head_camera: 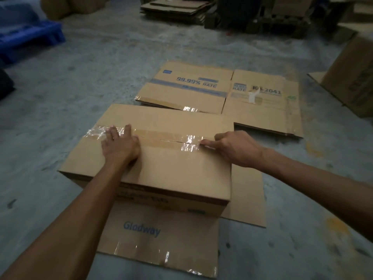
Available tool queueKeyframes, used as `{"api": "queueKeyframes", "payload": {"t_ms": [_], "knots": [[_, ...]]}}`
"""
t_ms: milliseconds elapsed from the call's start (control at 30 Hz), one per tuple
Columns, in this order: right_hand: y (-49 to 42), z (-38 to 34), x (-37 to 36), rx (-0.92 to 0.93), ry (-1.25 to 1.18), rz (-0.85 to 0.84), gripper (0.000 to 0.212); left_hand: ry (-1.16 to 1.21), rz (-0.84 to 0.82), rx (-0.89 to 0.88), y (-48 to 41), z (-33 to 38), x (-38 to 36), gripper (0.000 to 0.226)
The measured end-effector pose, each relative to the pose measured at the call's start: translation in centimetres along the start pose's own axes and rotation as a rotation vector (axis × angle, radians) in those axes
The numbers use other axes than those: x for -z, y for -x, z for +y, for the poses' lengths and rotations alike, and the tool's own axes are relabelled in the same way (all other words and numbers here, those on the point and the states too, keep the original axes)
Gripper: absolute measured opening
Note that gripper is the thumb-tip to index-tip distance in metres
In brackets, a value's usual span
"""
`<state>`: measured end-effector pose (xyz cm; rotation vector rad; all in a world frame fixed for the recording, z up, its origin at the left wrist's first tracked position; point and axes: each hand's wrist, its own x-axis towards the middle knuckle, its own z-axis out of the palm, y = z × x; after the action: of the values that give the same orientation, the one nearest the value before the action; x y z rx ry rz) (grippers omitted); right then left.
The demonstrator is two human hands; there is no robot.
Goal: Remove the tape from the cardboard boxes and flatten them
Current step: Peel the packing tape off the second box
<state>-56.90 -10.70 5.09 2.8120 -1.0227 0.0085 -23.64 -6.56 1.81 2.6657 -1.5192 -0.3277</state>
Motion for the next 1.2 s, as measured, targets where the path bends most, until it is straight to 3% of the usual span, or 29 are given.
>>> {"api": "queueKeyframes", "payload": {"t_ms": [67,200,667,933,1067,1200], "knots": [[-0.1,0.0,0.0,-0.01,-0.015,0.006,0.056,0.015,-0.002,-0.035,1.6,3.5,-0.3,0.06],[0.5,0.4,0.4,0.011,-0.02,0.017,0.052,0.081,0.122,-0.297,5.9,9.5,-4.1,0.057],[5.5,3.5,1.2,-0.056,0.059,-0.03,0.056,0.114,0.203,-0.326,5.8,8.9,-5.0,0.056],[8.8,4.6,0.2,-0.118,0.056,-0.012,0.069,0.14,0.226,-0.338,5.8,8.8,-5.3,0.056],[10.6,4.8,-1.7,-0.126,0.064,-0.072,0.062,0.152,0.229,-0.342,5.9,8.7,-5.1,0.058],[15.2,5.6,-3.5,-0.34,-0.035,-0.046,0.054,0.14,0.192,-0.4,7.9,9.7,-4.3,0.076]]}}
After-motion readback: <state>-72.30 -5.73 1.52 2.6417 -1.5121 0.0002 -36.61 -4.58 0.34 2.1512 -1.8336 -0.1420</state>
